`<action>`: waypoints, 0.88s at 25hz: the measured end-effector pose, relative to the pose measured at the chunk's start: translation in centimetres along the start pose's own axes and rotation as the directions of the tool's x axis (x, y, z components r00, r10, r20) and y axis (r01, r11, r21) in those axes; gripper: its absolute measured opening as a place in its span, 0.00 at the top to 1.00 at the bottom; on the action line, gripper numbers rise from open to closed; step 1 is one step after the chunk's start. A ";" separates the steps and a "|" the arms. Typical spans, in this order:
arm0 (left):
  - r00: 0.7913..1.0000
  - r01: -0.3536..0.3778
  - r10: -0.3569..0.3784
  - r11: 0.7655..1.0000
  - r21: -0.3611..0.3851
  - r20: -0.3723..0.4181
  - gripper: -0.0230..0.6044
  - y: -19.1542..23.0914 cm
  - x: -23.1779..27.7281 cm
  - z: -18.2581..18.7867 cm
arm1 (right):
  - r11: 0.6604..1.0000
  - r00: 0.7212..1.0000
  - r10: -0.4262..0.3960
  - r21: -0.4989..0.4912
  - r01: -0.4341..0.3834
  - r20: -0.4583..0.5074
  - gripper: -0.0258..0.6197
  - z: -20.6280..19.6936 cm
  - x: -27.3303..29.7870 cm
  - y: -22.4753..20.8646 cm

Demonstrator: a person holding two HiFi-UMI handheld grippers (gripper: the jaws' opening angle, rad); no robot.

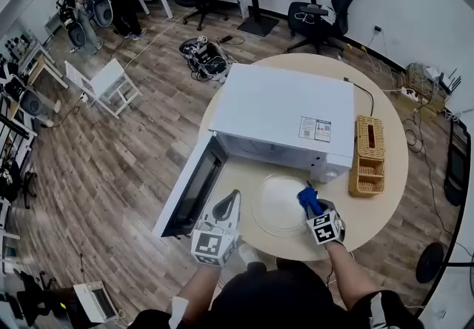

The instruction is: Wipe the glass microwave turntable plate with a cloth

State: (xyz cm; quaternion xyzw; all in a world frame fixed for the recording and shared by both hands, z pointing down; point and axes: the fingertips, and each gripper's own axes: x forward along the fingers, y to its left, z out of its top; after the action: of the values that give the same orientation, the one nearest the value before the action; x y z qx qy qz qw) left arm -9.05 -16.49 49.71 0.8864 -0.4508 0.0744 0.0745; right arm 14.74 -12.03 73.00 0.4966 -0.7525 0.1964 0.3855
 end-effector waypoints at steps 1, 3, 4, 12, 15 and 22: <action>1.000 0.002 -0.002 1.000 0.001 0.001 0.95 -0.1 0.0 0.1 | 1.000 1.000 0.006 -0.005 -0.006 0.011 0.85 0.4 -0.1 0.3; 1.000 0.003 -0.003 1.000 0.003 0.003 0.95 -0.2 -0.1 0.1 | 1.000 0.998 0.026 -0.017 -0.025 0.060 0.85 1.8 -0.8 1.1; 1.000 0.003 -0.003 1.000 0.004 0.004 0.95 -0.2 -0.2 0.2 | 0.999 0.995 0.038 -0.018 -0.036 0.096 0.85 2.8 -1.3 1.5; 1.000 0.002 -0.002 1.000 0.006 0.014 0.95 -0.3 -0.5 0.9 | 0.995 0.907 0.103 -0.035 -0.097 0.410 0.85 13.7 -8.5 4.1; 1.000 0.009 -0.009 1.000 0.012 0.024 0.95 -0.5 -0.5 1.2 | 0.995 0.854 0.095 -0.035 -0.090 0.512 0.85 17.7 -11.5 3.9; 0.999 0.020 -0.022 0.999 0.049 0.050 0.95 -0.8 -0.6 2.5 | 0.998 0.717 0.063 -0.039 -0.050 0.695 0.85 24.0 -17.4 3.4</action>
State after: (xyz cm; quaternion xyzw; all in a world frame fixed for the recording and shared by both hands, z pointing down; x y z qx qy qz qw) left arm -8.57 -16.05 47.08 0.8942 -0.4412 0.0622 0.0424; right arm 6.10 -16.50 44.77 0.5074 -0.8586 0.0008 0.0731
